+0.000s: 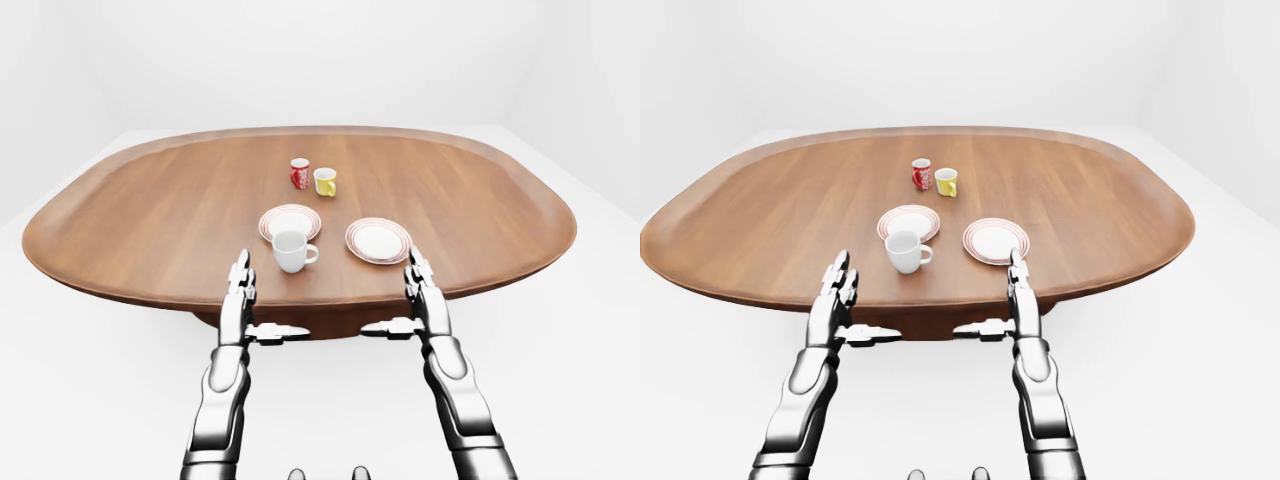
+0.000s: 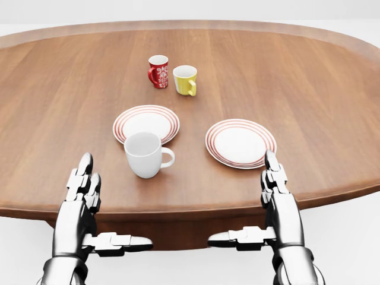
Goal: Put the white mug on the left plate.
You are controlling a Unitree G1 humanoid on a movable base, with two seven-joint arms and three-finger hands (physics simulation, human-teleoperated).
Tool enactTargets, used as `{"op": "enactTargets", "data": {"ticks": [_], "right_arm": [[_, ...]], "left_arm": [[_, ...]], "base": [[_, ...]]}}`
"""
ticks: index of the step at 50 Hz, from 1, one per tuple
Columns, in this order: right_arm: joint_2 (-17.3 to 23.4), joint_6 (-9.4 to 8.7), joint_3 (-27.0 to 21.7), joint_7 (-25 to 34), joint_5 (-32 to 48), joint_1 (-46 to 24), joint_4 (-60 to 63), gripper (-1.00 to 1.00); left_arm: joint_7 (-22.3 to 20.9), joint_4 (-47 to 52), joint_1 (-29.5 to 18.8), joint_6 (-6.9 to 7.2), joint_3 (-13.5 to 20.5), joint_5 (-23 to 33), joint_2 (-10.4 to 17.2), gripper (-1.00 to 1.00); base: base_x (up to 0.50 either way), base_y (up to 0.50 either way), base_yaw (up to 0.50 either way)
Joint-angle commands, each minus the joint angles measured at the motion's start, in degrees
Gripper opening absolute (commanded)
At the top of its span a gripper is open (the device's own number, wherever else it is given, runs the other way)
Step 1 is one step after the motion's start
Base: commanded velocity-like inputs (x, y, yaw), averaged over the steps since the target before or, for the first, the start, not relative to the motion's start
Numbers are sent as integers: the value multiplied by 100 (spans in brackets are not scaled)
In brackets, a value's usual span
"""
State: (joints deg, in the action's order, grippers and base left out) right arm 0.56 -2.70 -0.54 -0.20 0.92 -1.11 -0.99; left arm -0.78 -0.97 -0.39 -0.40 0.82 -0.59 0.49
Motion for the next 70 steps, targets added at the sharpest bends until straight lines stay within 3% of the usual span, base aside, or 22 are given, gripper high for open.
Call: {"op": "enactTargets", "data": {"ticks": [1, 4, 8, 17, 18, 20, 21, 24, 28, 46, 70], "right_arm": [[144, -230, 47, -497, 872, -406, -319, 100], [77, -230, -72, 127, 269, -350, 134, 100], [124, -230, -271, 152, -36, -368, 271, 100], [146, -230, -200, 313, -117, -279, 728, 100], [166, -230, -193, 330, -83, -269, 919, 100], [177, -230, -221, 385, -113, -259, 1372, 100], [178, -230, -313, 394, -268, -317, 2106, 100], [212, -230, -512, 352, -590, -534, 3273, 100], [237, -230, -644, 251, -996, -582, 4115, 100], [253, -230, -739, 193, -1490, -338, 4121, 100], [294, -230, -771, 180, -1634, -334, 4156, 100]], "left_arm": [[-111, -677, -208, -354, 182, -59, 94, 100], [-148, -522, -195, -192, 208, -175, 95, 100], [-156, -519, -195, -211, 176, -153, 86, 100], [-176, -362, -174, -138, 180, -176, 97, 100], [-186, -202, -144, -40, 173, -180, 99, 100], [-212, 392, -51, 307, 153, -164, 118, 100], [-253, 1693, 62, 540, 157, -250, 161, 100], [-345, 3506, -32, 540, 314, -463, 217, 100], [-300, 4155, -168, 540, 565, -667, 192, 100], [-298, 3909, -147, 540, 549, -718, 193, 100], [-294, 3945, -137, 540, 542, -722, 201, 100]], "base": [[0, 0, 0], [0, 0, 0], [0, 0, 0], [0, 0, 0], [0, 0, 0], [0, 0, 0], [0, 0, 0], [0, 0, 0], [0, 0, 0], [0, 1, 0], [-1, 50, 0]]}}
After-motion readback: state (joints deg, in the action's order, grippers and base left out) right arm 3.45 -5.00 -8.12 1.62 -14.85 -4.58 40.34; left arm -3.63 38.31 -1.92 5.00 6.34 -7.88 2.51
